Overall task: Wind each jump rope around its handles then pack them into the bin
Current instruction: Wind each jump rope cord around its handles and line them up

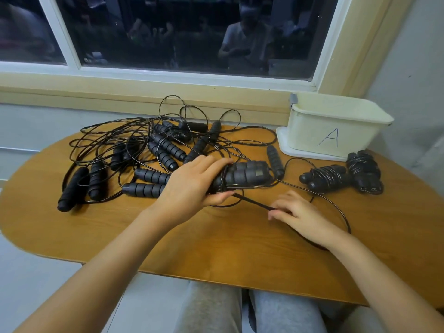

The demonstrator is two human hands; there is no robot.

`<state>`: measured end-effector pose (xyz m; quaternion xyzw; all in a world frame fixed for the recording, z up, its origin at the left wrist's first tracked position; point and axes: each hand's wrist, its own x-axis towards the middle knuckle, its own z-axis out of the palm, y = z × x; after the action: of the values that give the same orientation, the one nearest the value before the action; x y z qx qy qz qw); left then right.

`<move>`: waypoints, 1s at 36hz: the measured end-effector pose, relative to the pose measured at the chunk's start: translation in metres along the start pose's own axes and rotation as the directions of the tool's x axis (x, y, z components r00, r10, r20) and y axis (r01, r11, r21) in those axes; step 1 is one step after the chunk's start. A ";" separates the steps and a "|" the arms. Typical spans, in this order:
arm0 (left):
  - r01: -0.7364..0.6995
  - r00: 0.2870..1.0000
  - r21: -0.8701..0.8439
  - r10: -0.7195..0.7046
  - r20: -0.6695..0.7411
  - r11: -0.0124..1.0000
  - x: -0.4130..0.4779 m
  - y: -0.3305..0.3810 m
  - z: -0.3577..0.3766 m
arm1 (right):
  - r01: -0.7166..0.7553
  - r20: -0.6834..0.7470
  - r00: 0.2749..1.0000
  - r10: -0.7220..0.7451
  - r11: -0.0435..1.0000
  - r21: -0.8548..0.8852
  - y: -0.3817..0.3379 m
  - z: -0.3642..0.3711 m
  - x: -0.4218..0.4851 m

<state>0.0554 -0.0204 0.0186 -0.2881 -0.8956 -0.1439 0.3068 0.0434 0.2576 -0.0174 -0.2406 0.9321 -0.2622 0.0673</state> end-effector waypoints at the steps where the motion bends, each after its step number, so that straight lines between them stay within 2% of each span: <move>1: -0.045 0.999 0.039 0.045 -0.005 0.998 -0.001 -0.001 0.001 | -0.012 0.019 1.000 0.011 1.000 0.026 0.003 -0.003 0.002; 6: -0.230 0.973 0.142 0.232 -0.001 0.963 -0.005 -0.007 -0.002 | -0.093 0.134 0.989 0.067 0.975 0.200 0.001 -0.027 0.014; 10: -0.353 0.936 0.178 0.350 0.046 0.919 -0.007 -0.005 -0.001 | -0.149 0.194 0.976 0.103 0.959 0.242 -0.005 -0.045 0.036; 13: -0.456 0.890 0.223 0.442 0.111 0.862 -0.006 0.002 0.005 | -0.159 0.160 0.979 0.123 0.960 0.231 -0.014 -0.056 0.060; 15: -0.469 0.882 0.247 0.438 0.171 0.848 -0.005 0.007 0.010 | -0.139 0.099 0.988 0.121 0.971 0.197 -0.024 -0.061 0.075; 21: -0.228 0.959 0.384 0.139 0.246 0.895 -0.003 0.017 0.025 | -0.020 -0.102 0.994 0.029 0.996 0.086 -0.065 -0.064 0.080; 24: -0.091 0.971 0.431 -0.016 0.239 0.898 0.002 0.016 0.026 | 0.020 -0.171 0.985 -0.027 0.999 -0.046 -0.084 -0.053 0.063; 29: 0.047 0.965 0.498 -0.168 0.200 0.866 0.008 0.012 0.027 | 0.046 -0.275 0.957 -0.089 0.986 -0.159 -0.092 -0.032 0.031; 33: 0.167 0.952 0.525 -0.274 0.133 0.835 0.010 0.006 0.028 | 0.072 -0.304 0.942 -0.139 0.972 -0.224 -0.088 -0.015 0.009; 36: 0.259 0.895 0.486 -0.396 0.204 0.835 0.014 0.003 0.023 | 0.094 -0.314 0.933 -0.176 0.961 -0.259 -0.082 -0.002 -0.002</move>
<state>0.0378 -0.0019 0.0099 -0.0686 -0.9761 0.0597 0.1974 0.0785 0.1982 0.0265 -0.2629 0.9359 -0.1884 -0.1393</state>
